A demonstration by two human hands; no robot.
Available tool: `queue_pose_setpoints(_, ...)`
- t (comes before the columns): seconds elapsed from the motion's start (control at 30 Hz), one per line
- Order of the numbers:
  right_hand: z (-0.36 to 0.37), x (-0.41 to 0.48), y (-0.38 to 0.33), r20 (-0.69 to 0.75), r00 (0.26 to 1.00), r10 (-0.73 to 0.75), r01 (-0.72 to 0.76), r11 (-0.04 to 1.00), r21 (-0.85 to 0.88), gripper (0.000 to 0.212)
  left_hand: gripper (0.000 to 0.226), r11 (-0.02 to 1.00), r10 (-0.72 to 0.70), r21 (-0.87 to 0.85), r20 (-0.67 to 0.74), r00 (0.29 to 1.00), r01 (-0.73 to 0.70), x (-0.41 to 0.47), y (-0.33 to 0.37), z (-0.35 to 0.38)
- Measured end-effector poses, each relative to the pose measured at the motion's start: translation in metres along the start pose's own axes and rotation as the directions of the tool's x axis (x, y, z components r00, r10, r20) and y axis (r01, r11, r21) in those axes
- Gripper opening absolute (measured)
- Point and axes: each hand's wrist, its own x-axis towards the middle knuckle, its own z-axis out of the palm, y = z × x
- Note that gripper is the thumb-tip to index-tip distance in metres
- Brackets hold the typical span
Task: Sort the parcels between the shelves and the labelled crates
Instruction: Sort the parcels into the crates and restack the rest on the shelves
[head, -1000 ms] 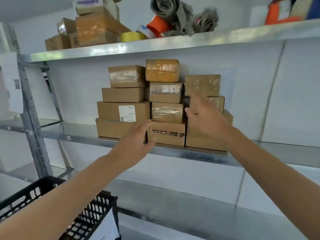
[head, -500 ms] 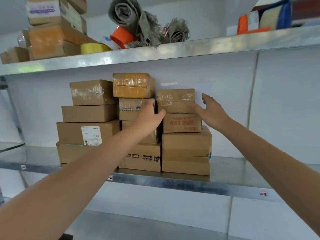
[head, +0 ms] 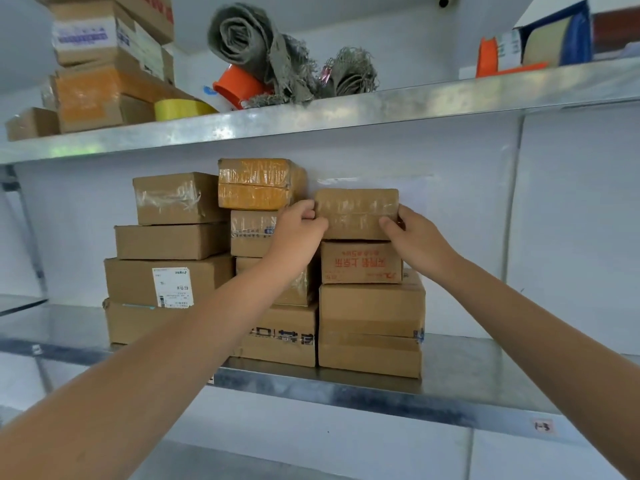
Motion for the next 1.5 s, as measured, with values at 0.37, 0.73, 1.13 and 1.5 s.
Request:
queue_pose_setpoints(0.37,0.018,-0.068,-0.053,-0.131,0.964,-0.230,0.258,0.924,0.281,0.027,0.027,0.922,0.140,-0.319,-0.260,0.955,-0.222,-0.091,0.007,-0.050)
queue_pose_setpoints(0.73,0.137,-0.132,-0.067,0.040,0.984,-0.172,0.132,0.869,0.477,0.026,0.024,0.937,-0.217,-0.347,-0.522,0.825,0.027,-0.174,-0.073,-0.123)
queue_pose_setpoints(1.13,0.300,-0.216,-0.053,0.543,0.839,-0.024,-0.236,0.883,0.405,0.025,0.020,0.863,-0.483,-0.244,-0.654,0.581,0.443,-0.315,-0.164,-0.162)
queue_pose_setpoints(1.5,0.357,-0.268,-0.035,0.710,0.701,-0.068,-0.239,0.916,0.323,0.016,0.027,0.762,-0.513,-0.144,-0.729,0.453,0.631,-0.391,-0.193,-0.166)
